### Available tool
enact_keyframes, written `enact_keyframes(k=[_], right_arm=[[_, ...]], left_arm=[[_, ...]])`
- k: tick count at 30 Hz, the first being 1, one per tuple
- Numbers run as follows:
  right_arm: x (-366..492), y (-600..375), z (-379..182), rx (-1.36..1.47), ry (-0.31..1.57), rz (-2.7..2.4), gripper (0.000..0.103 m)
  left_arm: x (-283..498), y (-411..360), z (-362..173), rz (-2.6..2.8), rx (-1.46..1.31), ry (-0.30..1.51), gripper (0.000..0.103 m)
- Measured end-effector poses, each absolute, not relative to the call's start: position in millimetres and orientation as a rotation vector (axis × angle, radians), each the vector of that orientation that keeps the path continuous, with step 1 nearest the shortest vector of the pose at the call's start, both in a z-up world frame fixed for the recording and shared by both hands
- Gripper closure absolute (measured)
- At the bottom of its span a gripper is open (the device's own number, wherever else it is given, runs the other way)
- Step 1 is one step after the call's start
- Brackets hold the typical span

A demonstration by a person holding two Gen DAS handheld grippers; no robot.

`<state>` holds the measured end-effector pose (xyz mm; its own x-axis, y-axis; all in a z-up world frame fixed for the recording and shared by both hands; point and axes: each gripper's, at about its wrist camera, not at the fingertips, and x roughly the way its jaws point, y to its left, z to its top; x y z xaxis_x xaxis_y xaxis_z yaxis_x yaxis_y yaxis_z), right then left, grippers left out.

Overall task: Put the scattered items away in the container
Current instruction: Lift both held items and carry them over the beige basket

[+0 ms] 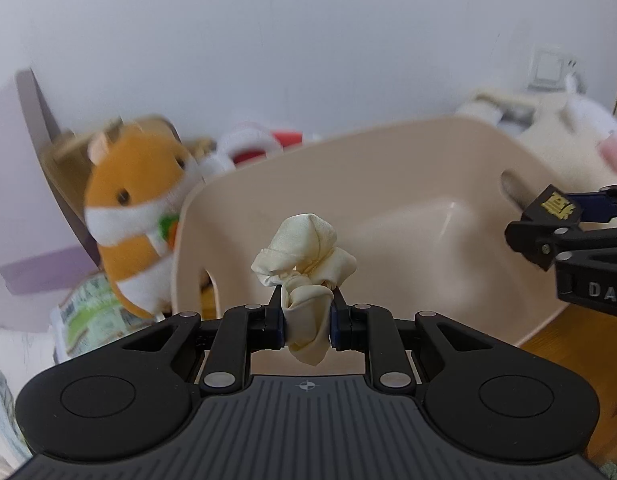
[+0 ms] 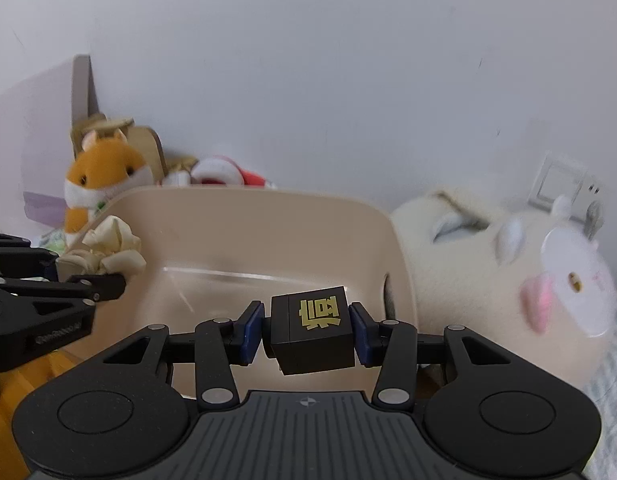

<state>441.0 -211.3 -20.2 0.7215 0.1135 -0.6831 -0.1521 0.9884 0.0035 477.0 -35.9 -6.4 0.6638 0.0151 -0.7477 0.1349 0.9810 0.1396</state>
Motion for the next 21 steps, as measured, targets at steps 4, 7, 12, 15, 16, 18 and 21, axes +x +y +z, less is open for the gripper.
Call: enact_keyframes(k=[4,7,12,15,16,18,21], right_arm=[[452.2,-213.4,-31.5,-0.044,0.797,0.147,0.060],[461.3,-211.3,-39.4,-0.065,0.839,0.150,0.060],[472.2,-200.7,-54.1,-0.111,0.897,0.143,0.060],[481.5,-195.3,-63.6,-0.129,0.946,0.143,0.060],[484.5,-194.0,-66.5,-0.135,0.960,0.143,0.060],[489.1,-192.4,-70.7,-0.149,0.982,0.137,0.060],[493.7,-192.4,-75.9,-0.150,1.012,0.134,0.060]], left_arm=[[489.5,-31.8,-19.9,-0.082,0.153,0.912,0.083],[498.7,-30.7,-28.3,-0.085,0.144,0.972,0.080],[510.5,-31.2,-40.6,-0.082,0.137,1.041,0.078],[515.3,-30.8,-47.8,-0.088,0.138,1.085,0.078],[516.3,-30.8,-49.9,-0.089,0.140,1.096,0.077],[517.0,-29.8,-52.3,-0.086,0.136,1.109,0.077],[518.4,-28.5,-52.2,-0.094,0.123,1.128,0.075]])
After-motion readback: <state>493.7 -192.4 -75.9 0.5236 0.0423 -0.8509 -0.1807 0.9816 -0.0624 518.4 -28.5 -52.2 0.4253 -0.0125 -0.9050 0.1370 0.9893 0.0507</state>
